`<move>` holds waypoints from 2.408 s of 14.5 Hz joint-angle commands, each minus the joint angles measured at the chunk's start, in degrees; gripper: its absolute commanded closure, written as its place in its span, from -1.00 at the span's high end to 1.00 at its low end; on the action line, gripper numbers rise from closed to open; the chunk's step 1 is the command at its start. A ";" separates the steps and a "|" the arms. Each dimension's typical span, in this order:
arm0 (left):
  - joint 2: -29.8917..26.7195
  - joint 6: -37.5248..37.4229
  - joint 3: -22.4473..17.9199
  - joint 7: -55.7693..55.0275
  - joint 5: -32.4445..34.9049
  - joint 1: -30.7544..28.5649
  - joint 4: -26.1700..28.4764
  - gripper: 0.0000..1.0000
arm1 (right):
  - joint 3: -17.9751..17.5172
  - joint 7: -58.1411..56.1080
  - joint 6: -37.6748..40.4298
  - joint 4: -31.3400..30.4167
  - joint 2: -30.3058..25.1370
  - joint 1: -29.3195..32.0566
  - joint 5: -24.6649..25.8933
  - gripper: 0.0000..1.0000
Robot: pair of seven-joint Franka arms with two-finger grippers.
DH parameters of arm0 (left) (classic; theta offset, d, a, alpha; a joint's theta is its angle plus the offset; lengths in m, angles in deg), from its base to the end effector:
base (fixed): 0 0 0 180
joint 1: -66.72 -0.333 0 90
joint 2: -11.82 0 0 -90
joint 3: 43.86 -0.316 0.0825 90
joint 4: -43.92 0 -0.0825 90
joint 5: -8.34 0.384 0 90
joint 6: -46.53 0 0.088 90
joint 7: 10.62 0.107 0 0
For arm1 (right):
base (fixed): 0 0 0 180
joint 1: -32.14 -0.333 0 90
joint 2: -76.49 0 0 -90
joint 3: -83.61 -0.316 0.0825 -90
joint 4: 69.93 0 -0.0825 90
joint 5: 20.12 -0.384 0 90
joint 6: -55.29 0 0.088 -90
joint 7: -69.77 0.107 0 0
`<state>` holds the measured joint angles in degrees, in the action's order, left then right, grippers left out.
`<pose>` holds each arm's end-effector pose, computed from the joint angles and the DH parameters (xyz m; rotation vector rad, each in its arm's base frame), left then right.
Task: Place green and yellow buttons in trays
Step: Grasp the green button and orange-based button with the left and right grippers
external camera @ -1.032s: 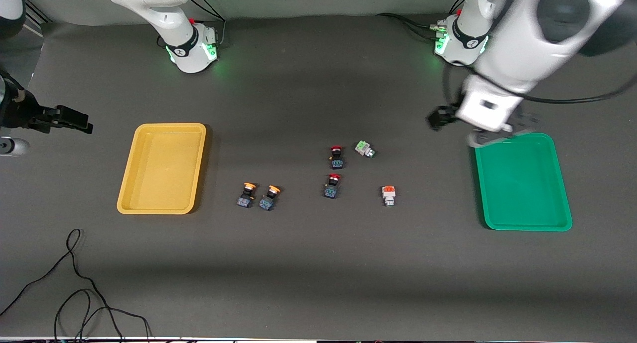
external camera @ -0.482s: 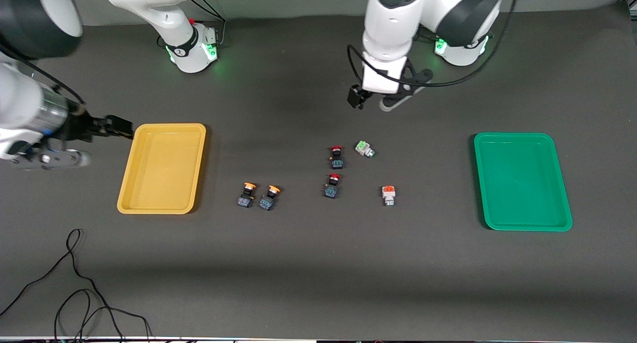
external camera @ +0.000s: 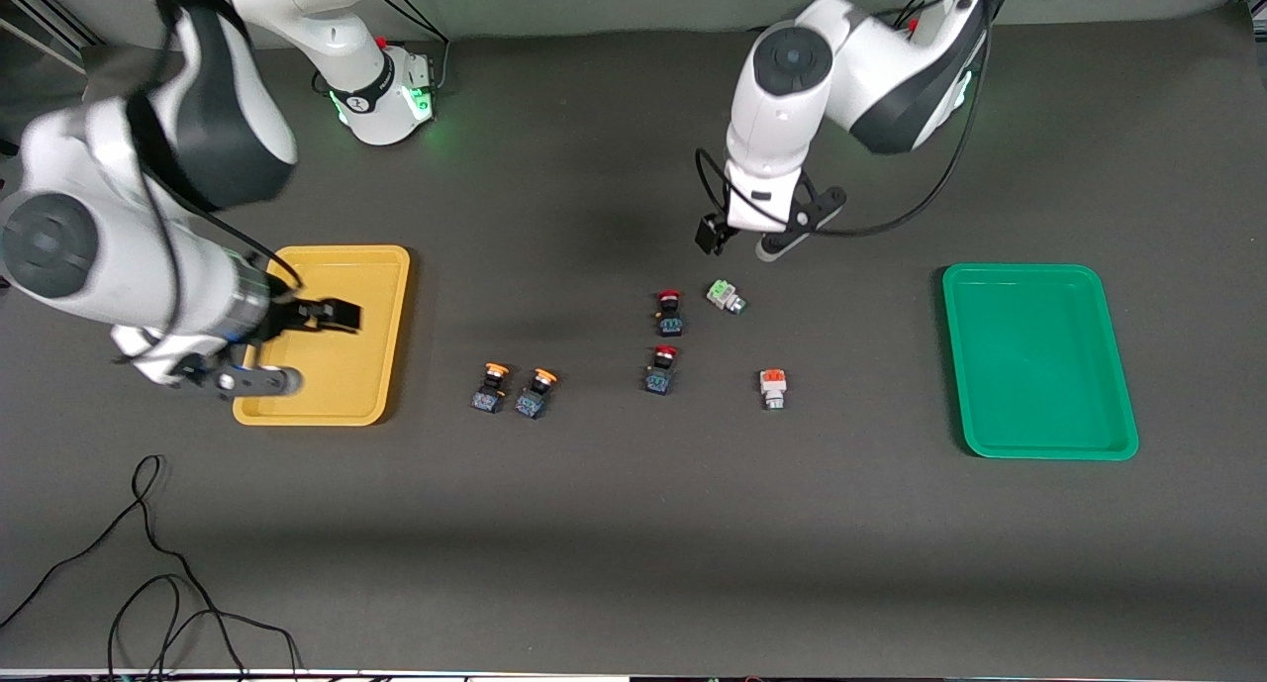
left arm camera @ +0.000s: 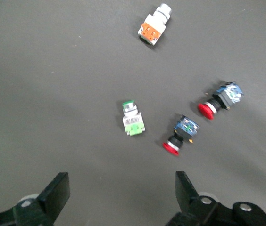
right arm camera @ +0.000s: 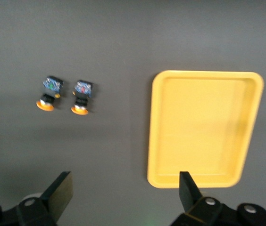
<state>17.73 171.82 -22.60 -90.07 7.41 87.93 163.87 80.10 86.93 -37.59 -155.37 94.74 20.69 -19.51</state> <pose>0.4150 -0.3771 0.3768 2.9524 1.0056 -0.0713 0.6161 0.1587 0.4753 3.0846 -0.0588 -0.2834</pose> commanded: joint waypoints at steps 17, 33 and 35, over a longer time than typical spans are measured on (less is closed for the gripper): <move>22.83 19.29 -0.78 -21.53 23.70 1.55 0.81 -0.05 | 0.96 13.42 -41.32 -17.04 14.44 -7.36 -3.34 0.99; 5.71 -15.76 2.65 20.71 3.49 -13.02 -17.46 -0.95 | 1.66 24.14 -45.72 -17.39 20.68 -8.59 -1.31 0.67; 2.98 -17.88 2.56 26.61 2.17 -15.92 -17.30 -1.00 | 1.66 24.06 -45.63 -17.65 20.59 -8.59 -1.31 -0.56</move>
<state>23.20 156.54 -20.56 -69.94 11.68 75.01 146.29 81.51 109.34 -83.01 -172.81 115.43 12.53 -21.36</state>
